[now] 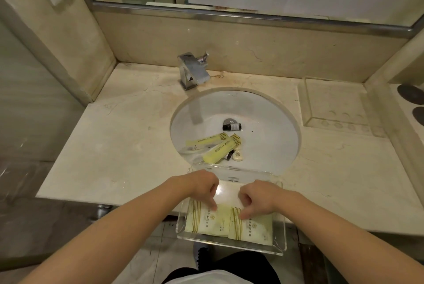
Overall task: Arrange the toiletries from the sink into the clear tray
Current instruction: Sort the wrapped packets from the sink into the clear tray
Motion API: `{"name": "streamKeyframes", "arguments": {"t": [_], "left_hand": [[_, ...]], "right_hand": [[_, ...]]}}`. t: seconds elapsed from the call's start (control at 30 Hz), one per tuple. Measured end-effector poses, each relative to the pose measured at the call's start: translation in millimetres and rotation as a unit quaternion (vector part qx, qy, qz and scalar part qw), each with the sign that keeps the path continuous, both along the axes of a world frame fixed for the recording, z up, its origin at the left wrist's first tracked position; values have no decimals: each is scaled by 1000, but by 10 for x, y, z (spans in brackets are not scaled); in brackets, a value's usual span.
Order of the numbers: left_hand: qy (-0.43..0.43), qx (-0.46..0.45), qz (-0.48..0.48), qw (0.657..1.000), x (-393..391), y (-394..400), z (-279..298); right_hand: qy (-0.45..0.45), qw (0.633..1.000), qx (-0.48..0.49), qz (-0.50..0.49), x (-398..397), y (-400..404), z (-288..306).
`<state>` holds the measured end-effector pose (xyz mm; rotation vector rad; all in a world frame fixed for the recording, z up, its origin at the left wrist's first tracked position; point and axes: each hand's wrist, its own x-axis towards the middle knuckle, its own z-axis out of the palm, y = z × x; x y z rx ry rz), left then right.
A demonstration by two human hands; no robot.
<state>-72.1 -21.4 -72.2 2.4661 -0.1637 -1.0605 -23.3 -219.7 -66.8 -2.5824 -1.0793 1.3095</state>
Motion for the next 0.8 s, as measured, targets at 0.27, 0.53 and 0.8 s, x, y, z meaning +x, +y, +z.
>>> {"name": "streamKeyframes", "arguments": {"t": [0.27,0.53,0.8], "left_hand": [[-129,-128,242,953,507,66,169],[-29,-59,321,945,807,215,-143],[35,22,235,971,957,163,-377]], "right_hand": [[-8,946,228,-231,283,224,194],[13,910,210,-356,517,240,-38],[106,891,133,-420,768,368,-289]]}}
